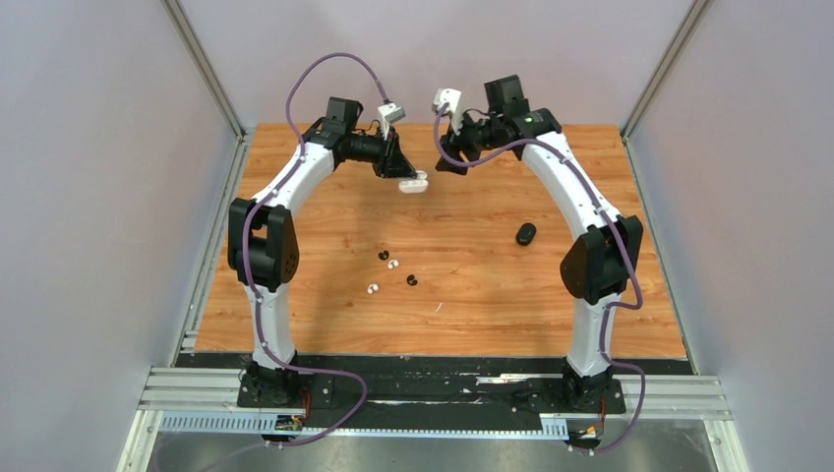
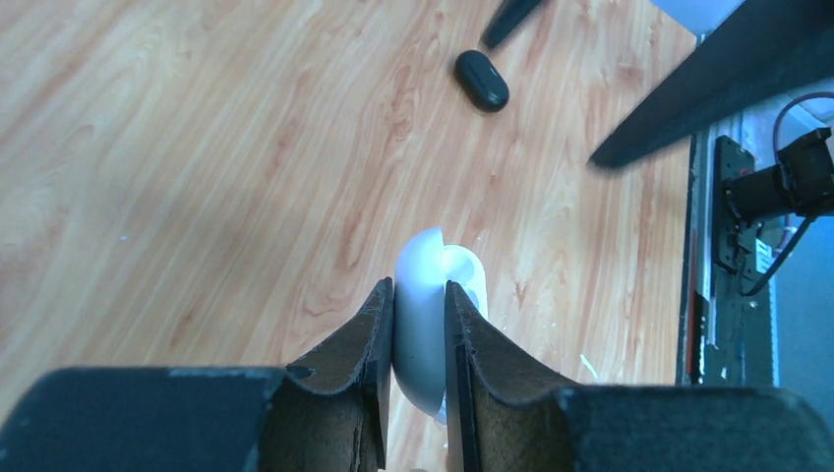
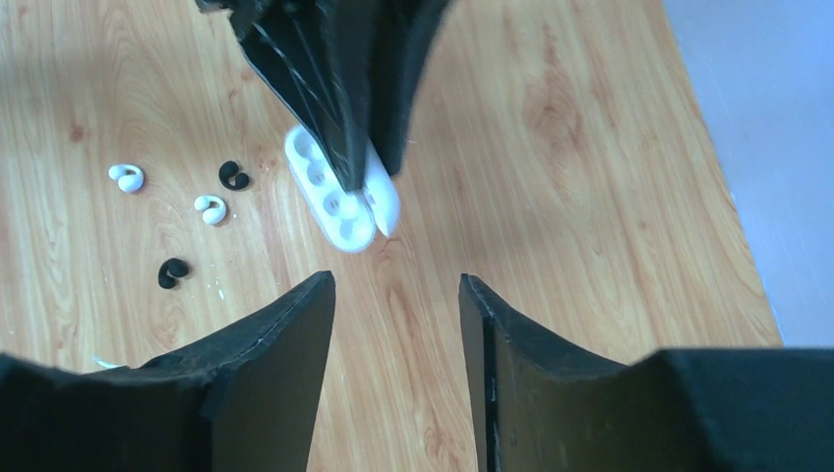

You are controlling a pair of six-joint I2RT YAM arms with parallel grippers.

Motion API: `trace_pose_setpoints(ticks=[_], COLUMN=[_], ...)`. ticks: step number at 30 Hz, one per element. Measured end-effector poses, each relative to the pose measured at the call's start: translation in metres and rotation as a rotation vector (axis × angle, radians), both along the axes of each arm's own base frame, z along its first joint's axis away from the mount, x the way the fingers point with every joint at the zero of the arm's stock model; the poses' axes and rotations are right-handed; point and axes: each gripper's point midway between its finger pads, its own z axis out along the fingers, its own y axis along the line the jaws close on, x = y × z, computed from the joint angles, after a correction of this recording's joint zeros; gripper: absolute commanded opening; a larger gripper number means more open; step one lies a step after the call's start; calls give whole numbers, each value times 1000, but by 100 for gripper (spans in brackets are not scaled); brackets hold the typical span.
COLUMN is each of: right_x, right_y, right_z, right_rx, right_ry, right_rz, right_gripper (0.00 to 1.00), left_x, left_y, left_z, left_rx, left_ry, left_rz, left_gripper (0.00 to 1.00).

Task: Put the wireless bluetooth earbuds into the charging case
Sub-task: Pass from the right arm to the left, then pick up the left earbud from the center of the board.

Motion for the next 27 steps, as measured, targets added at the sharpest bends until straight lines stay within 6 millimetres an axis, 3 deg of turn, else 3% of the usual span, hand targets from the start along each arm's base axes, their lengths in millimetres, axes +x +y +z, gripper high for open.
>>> trace_pose_setpoints(ticks=[6,10,16,20,27], right_x=[10,14,13,4,-26], right_y=[-45,-58,-24,3,52], right_z=[34,16,-47,-92,-130], right_rx=[141,190,191,141,54], right_ry=[67,177,378,468,479], right_rz=[-123,-165,-131,-100,5], right_gripper=[56,60,65,68,66], left_x=[4,-2,-21,-30,-35], left_y=[18,32,53,65,83], left_z=[29,61,98,111,124], left_rx=[-17,-37,-53,-61,-84], left_ry=[-111,-215,-338,-367,-359], left_rz=[49,79,122,157,228], left_gripper=[0,0,0,0,0])
